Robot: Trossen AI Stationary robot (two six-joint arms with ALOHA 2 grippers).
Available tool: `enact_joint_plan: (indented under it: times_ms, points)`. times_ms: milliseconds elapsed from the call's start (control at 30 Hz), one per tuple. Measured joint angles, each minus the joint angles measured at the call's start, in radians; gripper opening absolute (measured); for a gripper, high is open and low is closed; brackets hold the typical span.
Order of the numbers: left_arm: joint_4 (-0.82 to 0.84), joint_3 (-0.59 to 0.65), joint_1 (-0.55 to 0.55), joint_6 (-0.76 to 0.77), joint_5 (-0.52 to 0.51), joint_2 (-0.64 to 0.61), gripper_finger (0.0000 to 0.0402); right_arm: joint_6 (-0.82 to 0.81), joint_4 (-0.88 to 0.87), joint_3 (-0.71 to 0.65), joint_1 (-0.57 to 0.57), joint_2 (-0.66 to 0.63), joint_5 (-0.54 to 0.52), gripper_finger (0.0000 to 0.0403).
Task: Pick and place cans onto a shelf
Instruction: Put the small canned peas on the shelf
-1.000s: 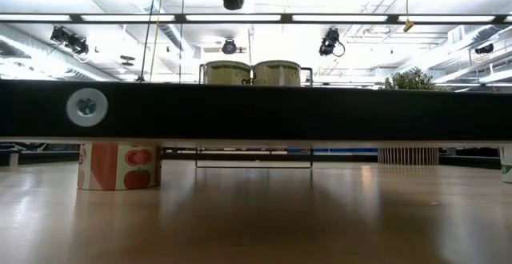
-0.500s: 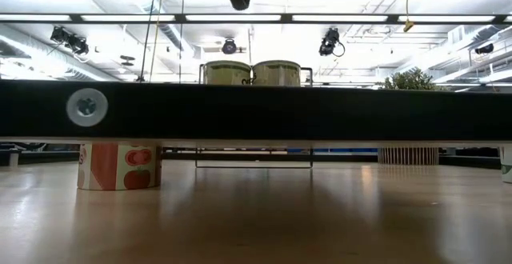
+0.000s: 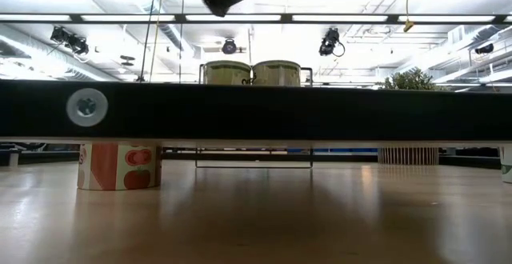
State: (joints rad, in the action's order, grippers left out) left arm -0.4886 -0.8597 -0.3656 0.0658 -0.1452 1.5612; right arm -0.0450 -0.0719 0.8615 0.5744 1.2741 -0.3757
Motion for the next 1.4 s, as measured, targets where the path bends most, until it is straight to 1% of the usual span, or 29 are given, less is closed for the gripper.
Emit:
enact_joint_plan:
  times_ms: [100, 200, 300, 400, 467, 533, 700, 733, 833, 933, 1000, 1100, 1233, 1400]
  points:
    - [0.055, 0.0, -0.037, -0.035, -0.097, 0.0, 0.0357, -0.049, 0.064, -0.08, -0.034, 0.0, 0.052, 0.0305]
    - [0.109, 0.0, -0.07, -0.049, -0.18, 0.0, 0.0357, -0.081, 0.178, -0.172, -0.078, 0.001, 0.107, 0.0305]
    - [0.132, 0.0, -0.095, -0.046, -0.21, 0.0, 0.0357, -0.109, 0.318, -0.261, -0.137, 0.001, 0.173, 0.0305]
    - [0.137, 0.0, -0.111, -0.018, -0.216, 0.0, 0.0357, -0.13, 0.427, -0.327, -0.188, 0.005, 0.225, 0.0305]
    - [0.144, 0.0, -0.122, 0.002, -0.225, 0.0, 0.0357, -0.139, 0.496, -0.353, -0.21, 0.033, 0.25, 0.0305]
    - [0.159, 0.0, -0.133, 0.005, -0.255, 0.0, 0.0357, -0.14, 0.537, -0.361, -0.218, 0.081, 0.28, 0.0305]
    - [0.211, 0.0, -0.151, 0.001, -0.374, 0.0, 0.0357, -0.121, 0.63, -0.33, -0.229, 0.231, 0.315, 0.0305]
    - [0.22, 0.0, -0.153, 0.001, -0.392, 0.0, 0.0357, -0.118, 0.641, -0.324, -0.231, 0.253, 0.3, 0.0305]
    - [0.239, 0.0, -0.171, 0.004, -0.444, 0.0, 0.0357, -0.134, 0.654, -0.302, -0.231, 0.307, 0.207, 0.0305]
    - [0.264, 0.0, -0.196, 0.017, -0.476, 0.0, 0.0357, -0.163, 0.647, -0.284, -0.206, 0.351, 0.126, 0.0305]
    - [0.279, 0.0, -0.21, 0.025, -0.499, 0.0, 0.0357, -0.178, 0.648, -0.283, -0.184, 0.368, 0.059, 0.0305]
    - [0.295, 0.0, -0.225, 0.028, -0.532, 0.0, 0.0357, -0.218, 0.653, -0.282, -0.168, 0.38, -0.014, 0.0305]
    - [0.295, 0.0, -0.235, 0.028, -0.55, 0.0, 0.0357, -0.264, 0.646, -0.282, -0.169, 0.378, -0.026, 0.0313]
    - [0.295, 0.0, -0.234, 0.028, -0.55, 0.0, 0.0357, -0.292, 0.627, -0.283, -0.174, 0.377, -0.025, 0.0355]
